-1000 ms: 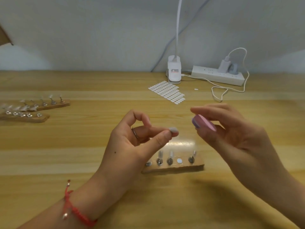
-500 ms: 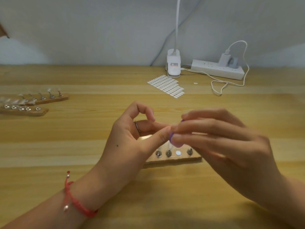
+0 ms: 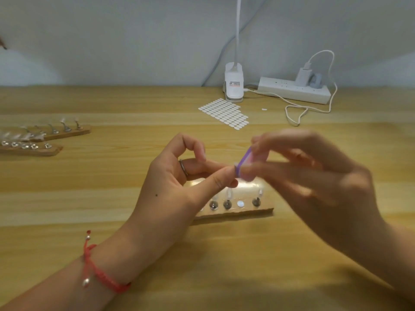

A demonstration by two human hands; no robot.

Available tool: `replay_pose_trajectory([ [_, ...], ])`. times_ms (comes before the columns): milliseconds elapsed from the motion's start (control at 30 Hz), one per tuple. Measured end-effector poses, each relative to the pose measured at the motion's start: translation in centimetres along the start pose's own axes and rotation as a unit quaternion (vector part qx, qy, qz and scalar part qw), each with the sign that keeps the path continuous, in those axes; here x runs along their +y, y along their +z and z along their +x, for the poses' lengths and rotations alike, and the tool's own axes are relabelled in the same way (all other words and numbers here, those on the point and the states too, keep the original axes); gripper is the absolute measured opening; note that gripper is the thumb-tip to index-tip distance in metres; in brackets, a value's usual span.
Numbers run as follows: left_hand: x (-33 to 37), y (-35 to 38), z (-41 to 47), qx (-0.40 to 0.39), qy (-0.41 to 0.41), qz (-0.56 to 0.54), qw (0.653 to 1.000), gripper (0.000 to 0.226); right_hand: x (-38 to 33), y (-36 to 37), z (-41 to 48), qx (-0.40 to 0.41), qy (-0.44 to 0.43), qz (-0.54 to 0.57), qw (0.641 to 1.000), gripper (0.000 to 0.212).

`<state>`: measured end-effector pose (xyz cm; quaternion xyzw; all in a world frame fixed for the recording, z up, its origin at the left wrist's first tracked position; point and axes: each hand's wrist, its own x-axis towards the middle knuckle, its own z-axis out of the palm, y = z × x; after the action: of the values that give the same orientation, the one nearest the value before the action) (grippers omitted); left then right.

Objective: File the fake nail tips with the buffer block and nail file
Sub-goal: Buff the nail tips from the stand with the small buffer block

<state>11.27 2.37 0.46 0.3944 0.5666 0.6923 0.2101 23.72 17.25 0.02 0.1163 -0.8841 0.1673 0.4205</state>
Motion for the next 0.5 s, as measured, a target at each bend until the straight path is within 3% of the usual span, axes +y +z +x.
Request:
replay_pose_trajectory([
  [167, -0.21, 0.12, -0.18, 0.022, 0.064, 0.119, 0.991, 0.042, 0.59, -0.35, -0.17, -0.042, -0.045, -0.050, 0.997, 0.017],
  [500, -0.48, 0.03, -0.34, 0.031, 0.101, 0.155, 0.982, 0.039, 0.29, -0.14, -0.18, -0.012, -0.014, -0.014, 1.000, 0.015],
])
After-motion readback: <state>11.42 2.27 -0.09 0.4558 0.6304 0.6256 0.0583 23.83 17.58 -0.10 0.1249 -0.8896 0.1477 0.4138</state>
